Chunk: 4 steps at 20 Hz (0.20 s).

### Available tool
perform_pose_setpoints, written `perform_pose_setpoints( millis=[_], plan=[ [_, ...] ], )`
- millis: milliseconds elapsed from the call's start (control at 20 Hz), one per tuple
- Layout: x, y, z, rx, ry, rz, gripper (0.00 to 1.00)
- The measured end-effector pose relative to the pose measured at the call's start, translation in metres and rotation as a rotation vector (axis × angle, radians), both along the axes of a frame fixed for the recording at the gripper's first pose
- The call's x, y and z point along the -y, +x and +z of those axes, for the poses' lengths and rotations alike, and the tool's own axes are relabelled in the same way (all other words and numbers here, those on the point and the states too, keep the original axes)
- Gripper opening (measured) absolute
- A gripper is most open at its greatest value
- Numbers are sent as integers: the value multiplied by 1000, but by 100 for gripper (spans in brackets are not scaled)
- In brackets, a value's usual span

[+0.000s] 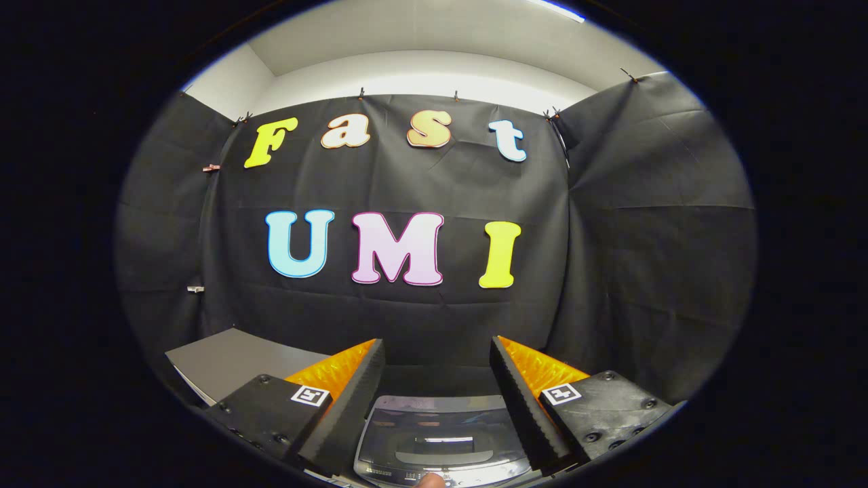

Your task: Put the clothes into the washing machine and then close the washing machine lid.

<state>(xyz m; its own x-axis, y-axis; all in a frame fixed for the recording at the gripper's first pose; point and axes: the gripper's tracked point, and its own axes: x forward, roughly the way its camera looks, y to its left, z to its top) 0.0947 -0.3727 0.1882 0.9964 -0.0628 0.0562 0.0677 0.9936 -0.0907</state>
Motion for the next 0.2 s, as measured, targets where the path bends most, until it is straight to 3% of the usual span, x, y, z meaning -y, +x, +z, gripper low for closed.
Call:
perform_pose_setpoints(
  millis=[200],
  plan=[
    [2,3,1,-1,-1,-3,98]
  ],
)
